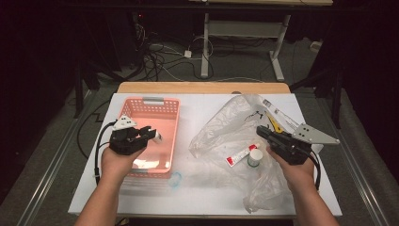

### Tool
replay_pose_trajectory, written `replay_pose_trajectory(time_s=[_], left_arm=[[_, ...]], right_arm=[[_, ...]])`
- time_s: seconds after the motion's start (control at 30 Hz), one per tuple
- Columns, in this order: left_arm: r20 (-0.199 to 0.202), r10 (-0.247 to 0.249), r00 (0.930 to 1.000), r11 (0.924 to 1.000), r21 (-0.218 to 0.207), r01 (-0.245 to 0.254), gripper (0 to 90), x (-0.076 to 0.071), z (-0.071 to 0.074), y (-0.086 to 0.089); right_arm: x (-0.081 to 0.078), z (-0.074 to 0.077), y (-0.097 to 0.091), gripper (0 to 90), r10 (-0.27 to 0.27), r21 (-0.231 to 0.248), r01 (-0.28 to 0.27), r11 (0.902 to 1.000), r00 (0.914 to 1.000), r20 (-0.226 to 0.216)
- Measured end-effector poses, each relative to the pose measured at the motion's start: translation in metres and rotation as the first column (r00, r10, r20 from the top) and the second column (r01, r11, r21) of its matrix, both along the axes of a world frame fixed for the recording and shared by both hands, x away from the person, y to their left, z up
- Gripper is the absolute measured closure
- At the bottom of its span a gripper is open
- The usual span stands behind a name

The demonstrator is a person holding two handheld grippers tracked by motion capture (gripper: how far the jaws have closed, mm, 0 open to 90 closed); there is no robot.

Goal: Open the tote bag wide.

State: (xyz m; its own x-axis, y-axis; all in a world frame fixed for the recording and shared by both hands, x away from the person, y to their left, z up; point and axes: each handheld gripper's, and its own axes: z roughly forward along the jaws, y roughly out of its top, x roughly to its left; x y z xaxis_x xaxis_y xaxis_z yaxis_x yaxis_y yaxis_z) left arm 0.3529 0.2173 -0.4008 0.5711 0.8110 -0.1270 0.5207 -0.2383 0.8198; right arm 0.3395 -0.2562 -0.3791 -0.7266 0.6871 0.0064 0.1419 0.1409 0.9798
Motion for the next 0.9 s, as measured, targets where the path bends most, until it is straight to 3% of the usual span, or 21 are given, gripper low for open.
replay_pose_trajectory(time_s=[0.13, 0.4, 0.73, 0.9], left_arm=[[0.007, 0.002, 1.0, 0.9995, -0.032, -0.002, 68.9, -0.008, -0.001, -0.001], [0.032, -0.002, 0.9995, 0.9988, -0.049, 0.004, 68.9, -0.021, -0.004, -0.004], [0.093, -0.047, 0.9945, 0.9957, -0.075, 0.054, 68.9, -0.04, 0.01, -0.012], [0.098, -0.082, 0.9917, 0.9913, -0.094, 0.092, 68.9, -0.044, 0.013, -0.019]], right_arm=[[0.0, 0.0, 0.0, 90.0, -0.002, 0.001, 0.002, 1.0, 1.0, -0.003], [-0.001, 0.0, 0.001, 90.0, 0.0, -0.004, 0.0, 1.0, 1.0, 0.001], [-0.002, 0.001, 0.001, 90.0, 0.003, -0.007, -0.003, 1.0, 1.0, 0.007], [-0.003, 0.001, 0.001, 90.0, 0.0, -0.007, 0.0, 1.0, 1.0, 0.004]])
